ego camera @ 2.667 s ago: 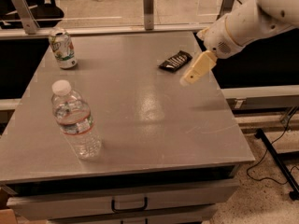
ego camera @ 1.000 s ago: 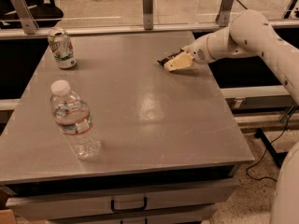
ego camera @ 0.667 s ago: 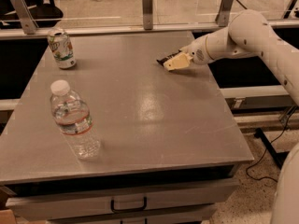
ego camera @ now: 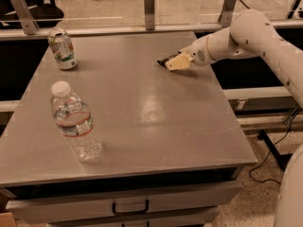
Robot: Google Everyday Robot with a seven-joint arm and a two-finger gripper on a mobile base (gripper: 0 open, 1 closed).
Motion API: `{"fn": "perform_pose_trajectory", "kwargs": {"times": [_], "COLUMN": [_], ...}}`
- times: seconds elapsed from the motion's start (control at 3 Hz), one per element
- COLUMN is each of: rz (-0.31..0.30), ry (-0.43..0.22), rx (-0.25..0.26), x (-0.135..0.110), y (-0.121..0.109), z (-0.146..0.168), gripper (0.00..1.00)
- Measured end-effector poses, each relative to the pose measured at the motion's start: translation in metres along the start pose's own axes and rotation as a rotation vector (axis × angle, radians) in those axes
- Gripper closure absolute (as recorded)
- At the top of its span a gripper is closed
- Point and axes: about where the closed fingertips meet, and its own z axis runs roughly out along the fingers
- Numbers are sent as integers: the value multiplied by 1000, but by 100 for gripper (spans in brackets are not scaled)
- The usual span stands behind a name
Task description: Pick rxbar chocolate
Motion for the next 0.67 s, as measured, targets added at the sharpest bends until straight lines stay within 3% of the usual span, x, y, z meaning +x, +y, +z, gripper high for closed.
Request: {"fn": "perform_pose_trajectory", "kwargs": {"times": [0.33,0.67], "rz": [0,-77], "ry": [0,-73], "rx": [0,-77], "x": [0,-30], "y": [0,30], "z": [0,-23], "gripper": [100,100]}}
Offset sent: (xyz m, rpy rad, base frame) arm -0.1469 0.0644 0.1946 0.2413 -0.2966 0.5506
